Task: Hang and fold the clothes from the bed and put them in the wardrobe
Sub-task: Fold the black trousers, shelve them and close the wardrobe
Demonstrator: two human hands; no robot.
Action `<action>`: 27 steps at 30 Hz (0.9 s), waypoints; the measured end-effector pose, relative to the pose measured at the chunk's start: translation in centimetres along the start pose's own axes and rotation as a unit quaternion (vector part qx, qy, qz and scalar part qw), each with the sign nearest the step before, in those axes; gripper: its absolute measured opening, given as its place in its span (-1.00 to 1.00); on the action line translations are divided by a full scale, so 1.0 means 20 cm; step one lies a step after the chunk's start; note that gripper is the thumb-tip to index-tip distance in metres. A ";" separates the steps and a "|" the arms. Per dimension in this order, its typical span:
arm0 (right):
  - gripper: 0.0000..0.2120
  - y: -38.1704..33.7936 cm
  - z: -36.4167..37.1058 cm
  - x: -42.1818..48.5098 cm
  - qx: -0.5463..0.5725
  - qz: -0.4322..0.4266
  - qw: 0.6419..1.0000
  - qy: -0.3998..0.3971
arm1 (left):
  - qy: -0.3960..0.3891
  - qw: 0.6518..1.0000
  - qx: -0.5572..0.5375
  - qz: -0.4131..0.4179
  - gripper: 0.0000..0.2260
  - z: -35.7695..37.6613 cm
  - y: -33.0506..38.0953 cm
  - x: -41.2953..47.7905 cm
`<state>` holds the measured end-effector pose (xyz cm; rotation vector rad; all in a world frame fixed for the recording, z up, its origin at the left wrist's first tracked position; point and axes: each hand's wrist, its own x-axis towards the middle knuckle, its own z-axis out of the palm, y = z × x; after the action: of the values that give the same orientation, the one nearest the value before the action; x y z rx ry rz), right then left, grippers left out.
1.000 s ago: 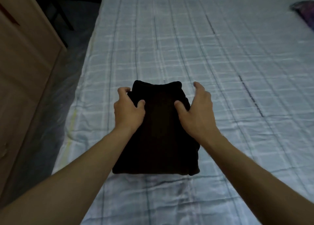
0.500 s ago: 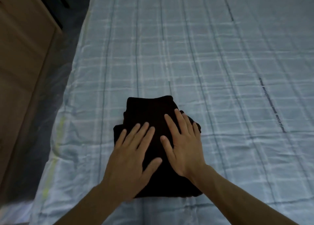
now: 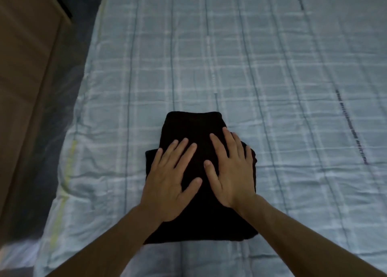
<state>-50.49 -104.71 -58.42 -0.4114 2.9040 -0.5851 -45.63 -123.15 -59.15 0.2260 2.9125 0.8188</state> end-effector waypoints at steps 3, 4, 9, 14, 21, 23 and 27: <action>-0.42 -0.02 -0.02 -0.01 0.007 0.000 1.000 0.011 | 0.012 1.000 -0.016 -0.002 -0.40 -0.02 0.02 -0.01; -0.44 -0.02 -0.03 -0.02 0.014 -0.002 1.000 0.019 | 0.020 0.999 -0.028 -0.008 -0.40 -0.03 0.02 -0.02; -0.46 -0.07 -0.09 -0.19 0.073 0.055 0.994 0.060 | 0.082 0.970 -0.125 -0.190 -0.29 -0.06 0.06 -0.21; -0.03 -0.04 -0.19 -0.39 0.237 0.116 0.961 -0.084 | -0.002 0.940 -0.225 -0.258 -0.13 -0.11 0.09 -0.36; 0.02 -0.04 -0.14 -0.36 0.270 0.129 0.952 -0.067 | 0.017 0.951 -0.226 -0.209 0.03 -0.13 0.12 -0.32; 0.00 -0.04 -0.13 -0.33 0.261 0.135 0.954 -0.063 | 0.017 0.958 -0.210 -0.195 -0.06 -0.12 0.12 -0.31; -0.04 -0.01 -0.13 -0.33 0.273 0.132 0.951 -0.061 | -0.054 0.952 -0.212 -0.213 -0.19 -0.14 0.11 -0.27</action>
<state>-44.68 -102.02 -55.40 0.0156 2.4700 -1.2105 -40.41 -123.65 -55.30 -0.3693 2.4600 1.2591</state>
